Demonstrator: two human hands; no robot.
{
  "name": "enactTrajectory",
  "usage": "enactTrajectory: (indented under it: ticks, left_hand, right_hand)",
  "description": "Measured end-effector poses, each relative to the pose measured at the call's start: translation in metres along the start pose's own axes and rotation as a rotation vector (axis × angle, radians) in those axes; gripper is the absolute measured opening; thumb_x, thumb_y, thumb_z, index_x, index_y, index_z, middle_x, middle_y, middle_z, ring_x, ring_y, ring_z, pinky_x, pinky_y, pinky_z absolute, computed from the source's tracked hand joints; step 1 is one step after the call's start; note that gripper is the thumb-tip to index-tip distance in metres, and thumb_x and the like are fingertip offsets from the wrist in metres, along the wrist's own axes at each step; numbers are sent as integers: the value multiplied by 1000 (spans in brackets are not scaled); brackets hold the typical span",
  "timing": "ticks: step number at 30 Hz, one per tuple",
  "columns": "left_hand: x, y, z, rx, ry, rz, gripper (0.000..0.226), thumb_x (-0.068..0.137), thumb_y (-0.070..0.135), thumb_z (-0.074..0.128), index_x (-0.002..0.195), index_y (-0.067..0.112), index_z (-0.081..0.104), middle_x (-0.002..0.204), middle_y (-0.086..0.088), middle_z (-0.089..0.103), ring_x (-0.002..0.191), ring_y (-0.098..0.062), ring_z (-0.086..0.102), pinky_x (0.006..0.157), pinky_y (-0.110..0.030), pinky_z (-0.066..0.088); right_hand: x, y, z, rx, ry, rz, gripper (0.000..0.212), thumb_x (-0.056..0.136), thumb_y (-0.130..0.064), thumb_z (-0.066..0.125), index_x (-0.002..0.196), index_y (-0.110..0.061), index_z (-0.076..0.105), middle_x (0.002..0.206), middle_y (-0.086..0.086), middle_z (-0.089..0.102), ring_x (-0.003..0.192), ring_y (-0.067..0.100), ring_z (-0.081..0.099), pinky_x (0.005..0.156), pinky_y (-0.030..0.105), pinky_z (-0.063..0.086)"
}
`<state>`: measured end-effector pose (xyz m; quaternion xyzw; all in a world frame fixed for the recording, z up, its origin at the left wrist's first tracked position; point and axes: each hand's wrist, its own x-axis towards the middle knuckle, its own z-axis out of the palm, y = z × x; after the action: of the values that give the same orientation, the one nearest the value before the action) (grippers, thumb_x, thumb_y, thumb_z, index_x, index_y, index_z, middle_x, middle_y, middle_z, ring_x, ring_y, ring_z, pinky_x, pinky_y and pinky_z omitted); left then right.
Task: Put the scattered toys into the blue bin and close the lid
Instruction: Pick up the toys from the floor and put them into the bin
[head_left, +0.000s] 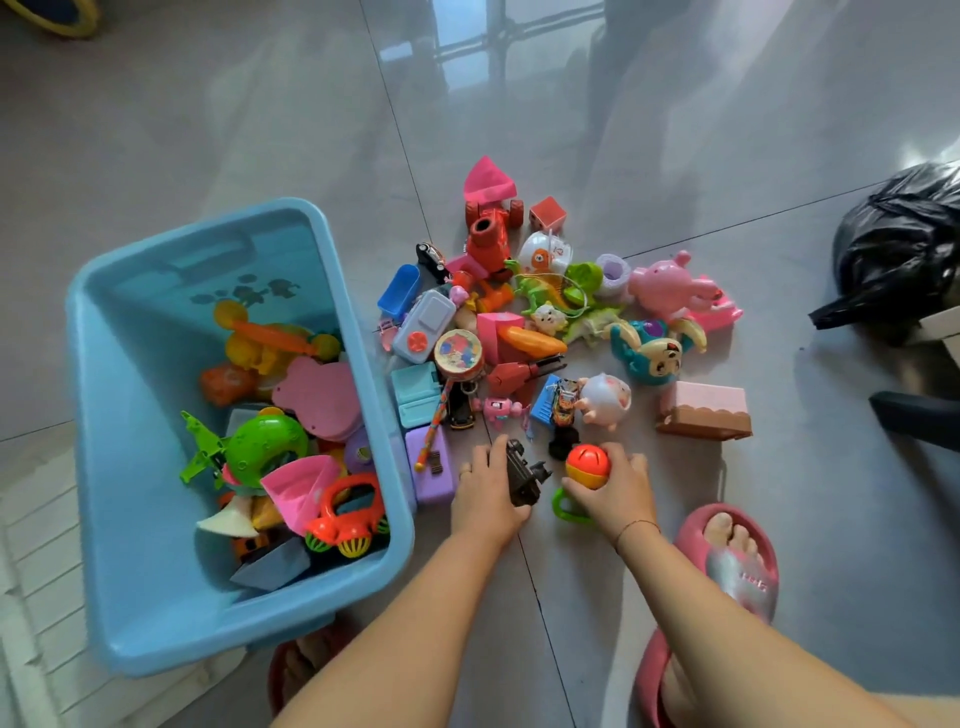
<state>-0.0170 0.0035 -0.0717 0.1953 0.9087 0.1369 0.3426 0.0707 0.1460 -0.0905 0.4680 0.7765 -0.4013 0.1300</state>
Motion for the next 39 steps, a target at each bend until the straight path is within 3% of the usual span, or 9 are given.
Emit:
enactTrajectory:
  ticks: [10,14,17,21,24,27,30,34,39]
  left_hand:
    - [-69,29,-81,-234,337,205,94,72,35,73,147,27,19,135,3,36,125,-19,39,104,-35,40]
    - [-120,19,-118,-264,499,250,92,71,39,75,145,29,22,133,5,38,121,-15,42,99,-32,44]
    - [-147,-8,-139,-298,658,157,95,66,37,79,145,27,26,133,1,40,123,-18,42,101,-32,41]
    - [-163,-53,-165,-323,828,-196,98,66,32,81,146,19,26,136,-11,39,125,-29,40,104,-40,37]
    - [-163,-80,-173,-281,778,-372,99,67,27,82,147,16,23,139,-16,36,125,-35,39,104,-45,35]
    - [-154,-84,-174,-223,723,-408,102,69,33,80,148,15,19,149,-15,25,135,-34,30,111,-47,28]
    - [-140,-60,-172,-226,734,-281,91,76,31,73,148,14,20,153,-12,21,140,-31,24,114,-45,24]
    - [-111,-3,-155,-247,753,12,73,81,23,67,144,13,32,149,-8,31,137,-24,31,113,-35,24]
    - [-54,55,-99,-176,515,239,72,79,27,69,142,15,37,149,-6,33,137,-24,33,113,-38,31]
  right_hand:
    - [-63,-98,-62,456,359,-193,57,70,-34,79,116,-16,51,117,9,44,92,16,48,82,26,40]
    - [-102,-156,-70,485,340,-401,58,73,-37,76,119,-17,48,113,2,41,94,14,47,81,23,40]
    - [-124,-189,-53,499,259,-532,57,70,-38,78,115,-18,49,111,4,45,96,15,50,86,25,44]
    - [-147,-222,-18,431,136,-644,58,69,-33,80,117,-17,50,111,5,46,98,15,48,88,27,42]
    - [-157,-234,3,357,25,-725,59,69,-27,79,119,-17,49,112,5,47,98,14,47,90,30,44]
    - [-153,-232,15,215,-69,-784,74,71,-33,77,134,-20,40,128,6,46,117,20,47,102,37,40]
    - [-132,-215,9,126,39,-791,74,72,-40,73,135,-21,39,131,4,48,122,20,45,104,39,39]
    - [-80,-165,-18,150,229,-606,65,71,-31,76,128,-19,47,126,6,50,117,22,47,101,41,42]
    - [-11,-87,-46,-38,219,-270,75,71,-33,76,136,-23,40,139,11,37,128,30,37,107,43,31]
